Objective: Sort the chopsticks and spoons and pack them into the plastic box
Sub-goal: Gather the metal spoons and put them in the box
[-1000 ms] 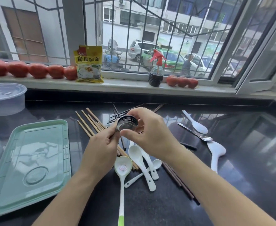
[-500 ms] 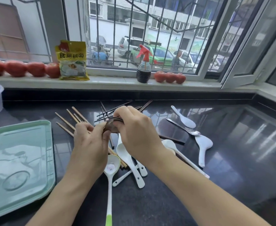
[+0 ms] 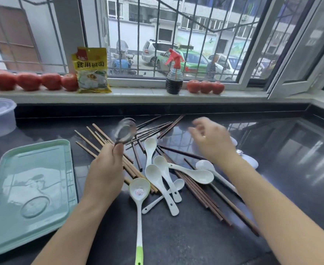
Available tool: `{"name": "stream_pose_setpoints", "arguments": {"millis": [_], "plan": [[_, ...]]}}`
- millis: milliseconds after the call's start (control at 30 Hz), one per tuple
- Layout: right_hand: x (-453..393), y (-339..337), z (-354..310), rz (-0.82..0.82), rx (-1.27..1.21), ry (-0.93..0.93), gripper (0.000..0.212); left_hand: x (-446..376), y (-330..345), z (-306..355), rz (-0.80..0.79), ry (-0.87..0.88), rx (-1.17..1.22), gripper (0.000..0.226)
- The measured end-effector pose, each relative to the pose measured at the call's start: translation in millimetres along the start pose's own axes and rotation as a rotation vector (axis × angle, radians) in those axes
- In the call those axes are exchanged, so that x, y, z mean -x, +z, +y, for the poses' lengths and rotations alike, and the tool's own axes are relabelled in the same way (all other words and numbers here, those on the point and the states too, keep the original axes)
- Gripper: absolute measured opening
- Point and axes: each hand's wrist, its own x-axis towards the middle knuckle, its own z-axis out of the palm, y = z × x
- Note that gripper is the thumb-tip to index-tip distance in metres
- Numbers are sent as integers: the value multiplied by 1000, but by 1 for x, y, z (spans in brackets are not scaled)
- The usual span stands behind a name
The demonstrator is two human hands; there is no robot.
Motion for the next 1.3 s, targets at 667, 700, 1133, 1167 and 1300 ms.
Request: {"name": "stream_pose_setpoints", "arguments": {"millis": [667, 700, 1133, 1167, 1300], "plan": [[17, -61, -40, 281, -181, -347, 9, 6, -21, 40, -69, -461, 355, 35], [25, -65, -67, 195, -225, -453, 8, 8, -35, 52, -155, -536, 409, 39], [84, -7, -373, 109, -598, -614, 12, 50, -319, 83, -173, -470, 149, 58], [87, 0, -392, 82, -639, -613, 13, 52, -337, 74, -122, -475, 135, 58], [85, 28, -447, -170, -778, -581, 13, 57, -394, 18, 38, -528, 305, 51]]}}
